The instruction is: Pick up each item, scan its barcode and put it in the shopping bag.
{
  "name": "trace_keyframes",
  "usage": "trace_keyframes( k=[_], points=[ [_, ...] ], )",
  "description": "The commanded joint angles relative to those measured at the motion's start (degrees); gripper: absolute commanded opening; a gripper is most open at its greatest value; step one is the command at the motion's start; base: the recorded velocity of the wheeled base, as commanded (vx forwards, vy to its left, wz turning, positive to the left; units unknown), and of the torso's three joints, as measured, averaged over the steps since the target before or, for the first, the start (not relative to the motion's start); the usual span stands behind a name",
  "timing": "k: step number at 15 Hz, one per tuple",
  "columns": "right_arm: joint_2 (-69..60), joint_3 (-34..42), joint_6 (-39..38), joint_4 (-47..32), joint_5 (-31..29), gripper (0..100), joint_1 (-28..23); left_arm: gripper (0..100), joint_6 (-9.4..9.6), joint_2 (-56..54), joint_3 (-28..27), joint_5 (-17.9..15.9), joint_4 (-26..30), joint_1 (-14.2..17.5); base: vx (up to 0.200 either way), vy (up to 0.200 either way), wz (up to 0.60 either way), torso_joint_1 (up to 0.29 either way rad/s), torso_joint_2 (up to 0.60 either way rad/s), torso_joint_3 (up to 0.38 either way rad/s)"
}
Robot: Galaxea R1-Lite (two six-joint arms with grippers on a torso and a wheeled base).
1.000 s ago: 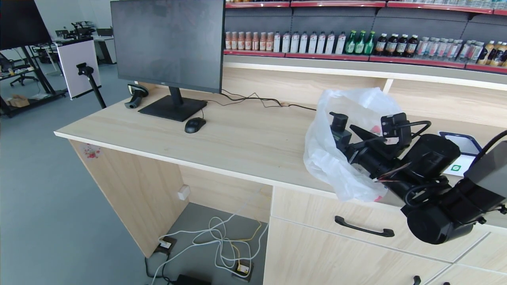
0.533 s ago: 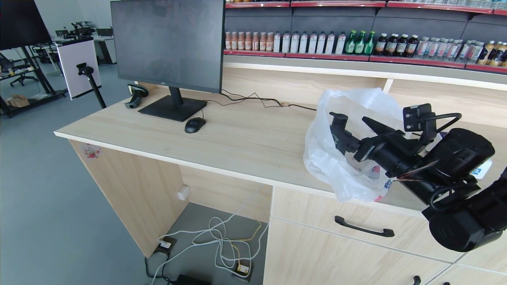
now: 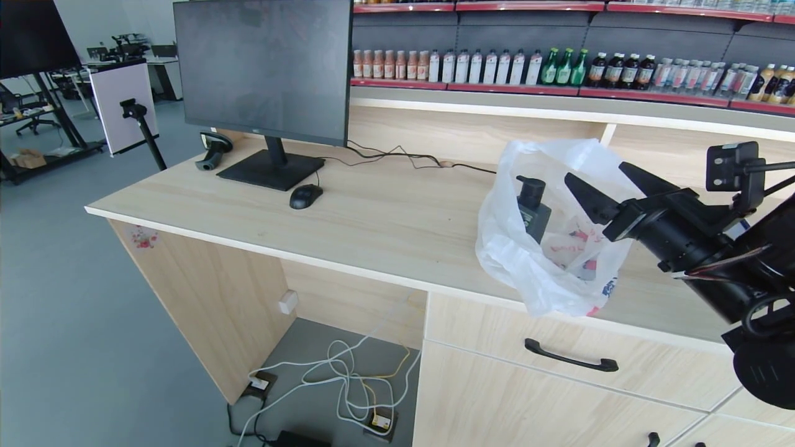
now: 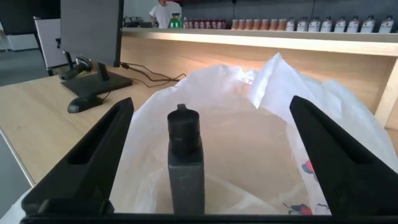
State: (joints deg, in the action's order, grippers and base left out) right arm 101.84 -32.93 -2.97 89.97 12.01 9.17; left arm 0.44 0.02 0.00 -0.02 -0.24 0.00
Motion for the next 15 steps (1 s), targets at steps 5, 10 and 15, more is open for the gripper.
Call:
trace_keyframes(
  k=[5,10,15],
  points=[
    [-1.82,0.93,-0.01,0.03,0.12,100,-1.78,100,-0.09,0.06,0.00,0.02,0.24,0.09,0.000,0.000,-0.60,0.001,0.00,0.001],
    [-2.44,-0.21,-0.10,0.03,0.12,100,-2.05,100,-0.18,0.06,0.00,0.02,0.24,0.09,0.000,-0.200,-0.60,0.000,0.00,0.003],
    [-2.79,0.14,0.07,0.03,0.12,100,-2.05,100,-0.26,0.06,0.00,0.02,0.24,0.09,0.000,-0.200,0.00,0.004,0.00,0.001]
  ],
)
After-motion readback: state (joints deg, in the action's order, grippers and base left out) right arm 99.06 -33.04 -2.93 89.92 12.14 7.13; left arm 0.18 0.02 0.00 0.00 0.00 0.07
